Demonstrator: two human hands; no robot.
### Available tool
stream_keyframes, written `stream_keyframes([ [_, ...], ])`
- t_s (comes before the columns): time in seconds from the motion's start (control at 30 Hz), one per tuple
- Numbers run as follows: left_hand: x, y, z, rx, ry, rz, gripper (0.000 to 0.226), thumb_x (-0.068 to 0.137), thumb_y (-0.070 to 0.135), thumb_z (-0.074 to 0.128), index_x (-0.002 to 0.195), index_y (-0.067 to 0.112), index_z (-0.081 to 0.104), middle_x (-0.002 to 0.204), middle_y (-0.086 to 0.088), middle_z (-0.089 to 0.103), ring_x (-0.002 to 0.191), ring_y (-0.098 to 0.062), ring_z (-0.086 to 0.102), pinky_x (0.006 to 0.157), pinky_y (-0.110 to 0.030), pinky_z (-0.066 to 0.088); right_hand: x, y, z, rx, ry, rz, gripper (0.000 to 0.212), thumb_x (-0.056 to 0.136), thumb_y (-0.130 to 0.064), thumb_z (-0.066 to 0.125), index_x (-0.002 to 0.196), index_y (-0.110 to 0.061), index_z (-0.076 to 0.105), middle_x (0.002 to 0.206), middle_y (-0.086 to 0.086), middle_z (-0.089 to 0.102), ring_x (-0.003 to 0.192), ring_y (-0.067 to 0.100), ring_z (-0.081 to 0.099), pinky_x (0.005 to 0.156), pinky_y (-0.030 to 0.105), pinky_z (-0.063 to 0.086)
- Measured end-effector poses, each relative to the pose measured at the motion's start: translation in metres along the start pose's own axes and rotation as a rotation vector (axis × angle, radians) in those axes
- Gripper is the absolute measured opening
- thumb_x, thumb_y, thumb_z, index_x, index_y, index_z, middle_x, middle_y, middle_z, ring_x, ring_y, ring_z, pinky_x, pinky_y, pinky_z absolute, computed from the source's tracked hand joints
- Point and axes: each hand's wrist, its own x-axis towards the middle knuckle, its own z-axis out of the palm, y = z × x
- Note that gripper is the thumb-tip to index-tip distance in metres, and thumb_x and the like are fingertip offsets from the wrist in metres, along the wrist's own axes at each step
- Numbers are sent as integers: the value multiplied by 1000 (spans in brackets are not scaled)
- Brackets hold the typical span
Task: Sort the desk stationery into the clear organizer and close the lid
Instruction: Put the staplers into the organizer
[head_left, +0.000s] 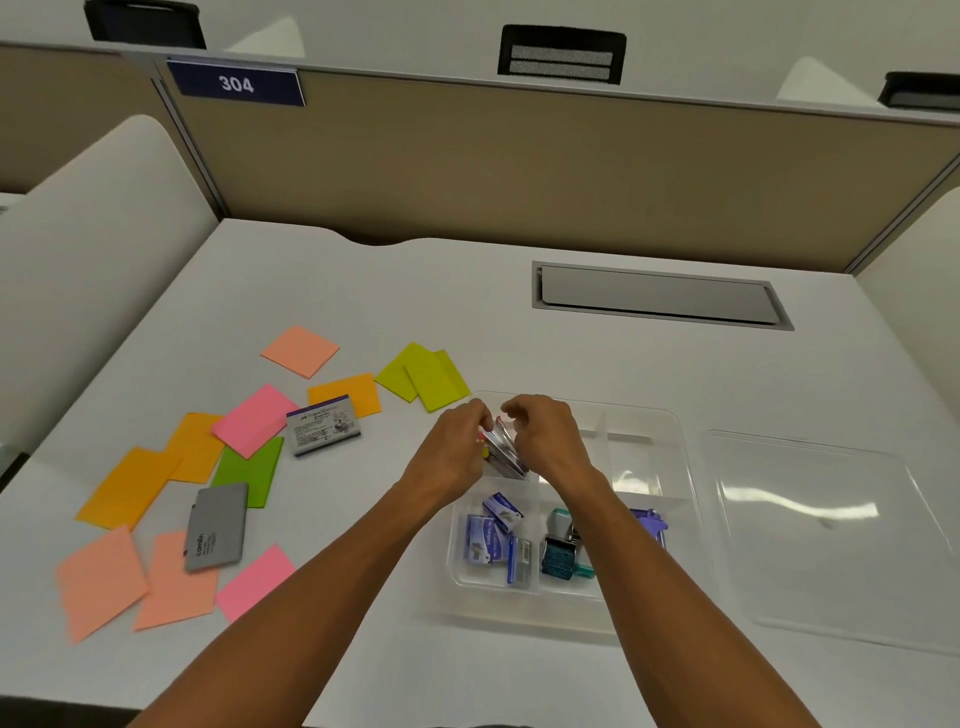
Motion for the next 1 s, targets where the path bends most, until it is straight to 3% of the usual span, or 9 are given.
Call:
stream_keyframes([
  [0.17,-15,-16,-7,-19,53,18,31,90,19,60,119,20,50,125,-1,53,116,-17,46,95,-27,38,-2,-10,8,131,-8,-7,28,93,-13,58,119,-16,67,120,3,67,101,15,63,89,28,49],
  [0.4,-40,-47,-16,-1,102,-59,35,90,28,61,123,25,49,130,3,51,122,-15,45,102,-28,36,-7,-43,26,212,-25,-129,27,93,-27,61,120,-25,64,121,-2,63,100,9,60,89,29,51],
  [0.67,-89,-92,-38,-28,216,-142,33,88,28,63,119,26,52,128,4,52,122,-15,44,99,-26,33,-15,-86,53,198,-150,-242,33,93,-26,62,126,-23,60,129,-2,57,106,12,59,87,24,46],
  [1.0,-152,-145,-70,45,412,-300,34,86,22,66,117,23,53,125,1,53,118,-20,45,94,-33,40,-46,-128,118,31,-379,-360,48,90,-32,66,135,-27,51,137,-3,50,118,15,54,100,31,45],
])
